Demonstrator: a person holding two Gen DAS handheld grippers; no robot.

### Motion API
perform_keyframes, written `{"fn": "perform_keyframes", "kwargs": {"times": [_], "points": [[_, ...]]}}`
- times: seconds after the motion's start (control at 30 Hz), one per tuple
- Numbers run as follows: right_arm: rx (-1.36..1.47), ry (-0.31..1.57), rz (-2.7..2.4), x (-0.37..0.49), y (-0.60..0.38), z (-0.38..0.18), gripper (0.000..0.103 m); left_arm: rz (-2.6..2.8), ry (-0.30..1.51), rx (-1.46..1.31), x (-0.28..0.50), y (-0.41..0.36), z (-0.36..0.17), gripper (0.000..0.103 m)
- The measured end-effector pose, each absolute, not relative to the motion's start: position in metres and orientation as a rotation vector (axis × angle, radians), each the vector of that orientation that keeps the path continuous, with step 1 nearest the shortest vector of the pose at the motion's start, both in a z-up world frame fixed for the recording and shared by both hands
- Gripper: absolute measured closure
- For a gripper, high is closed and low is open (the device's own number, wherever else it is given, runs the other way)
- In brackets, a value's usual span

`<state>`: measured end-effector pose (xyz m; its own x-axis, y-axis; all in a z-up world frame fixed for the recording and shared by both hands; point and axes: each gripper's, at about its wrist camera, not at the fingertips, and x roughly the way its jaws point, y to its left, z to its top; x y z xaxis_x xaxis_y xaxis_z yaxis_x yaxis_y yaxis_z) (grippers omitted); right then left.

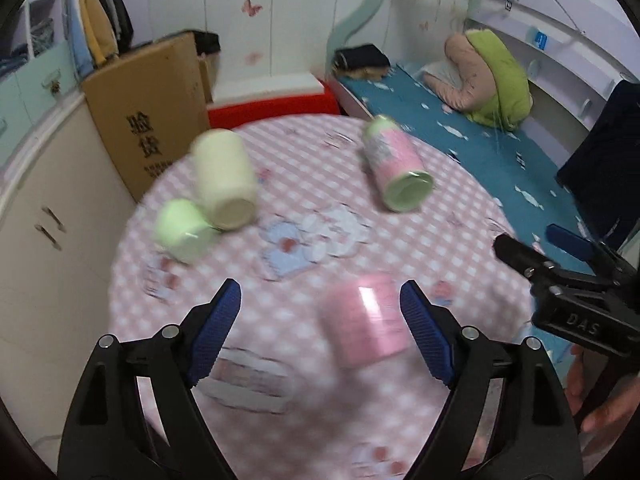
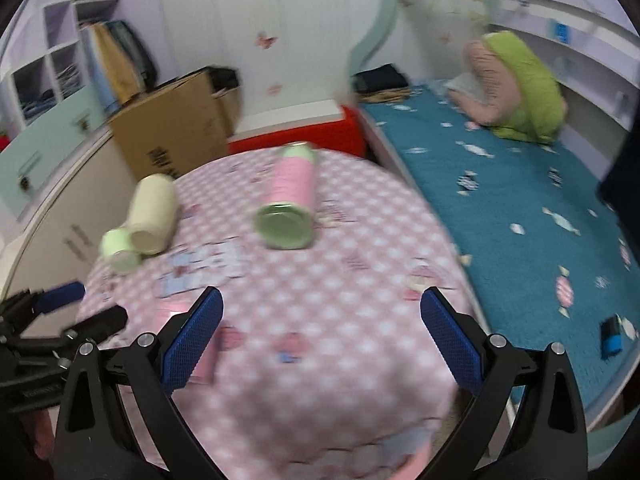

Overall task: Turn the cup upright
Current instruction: 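Rotate the held pink cup with the right gripper until its rim faces up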

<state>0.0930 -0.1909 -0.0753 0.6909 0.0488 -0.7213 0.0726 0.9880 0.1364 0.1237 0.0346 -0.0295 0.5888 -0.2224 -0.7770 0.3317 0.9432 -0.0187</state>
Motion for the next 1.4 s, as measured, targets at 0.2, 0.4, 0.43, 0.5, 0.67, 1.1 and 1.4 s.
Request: {"fn": "perform_keyframes", "kwargs": {"times": [0.2,0.4,0.43,0.5,0.67,1.1,1.4], "points": [[0.15,0.97,0.104,0.136,-0.126,-0.105,0.008,-0.274,0.955,0.101,0.153,0.089,-0.057,0.021],[0.025,1.095,0.086,0.166,-0.092,-0.137,0.008,-0.296,1.061,0.067,0.174,0.112,-0.103,0.021],[-0.007,1.102,0.096,0.17,-0.087,-0.141,0.011,-0.294,1.077,0.058,0.177,0.115,-0.11,0.021],[-0.024,1.151,0.121,0.177,-0.081,-0.151,0.036,-0.284,1.11,0.029,0.182,0.121,-0.121,0.021],[-0.001,1.137,0.098,0.18,-0.094,-0.149,0.083,-0.27,1.109,0.01,0.183,0.13,-0.125,0.021],[0.497,1.205,-0.206,0.07,-0.158,-0.132,0.014,-0.424,1.058,0.037,0.176,0.108,-0.114,0.02],[0.811,1.117,-0.266,0.064,-0.152,-0.154,0.015,-0.591,1.059,0.121,0.182,0.1,-0.128,0.02]]}}
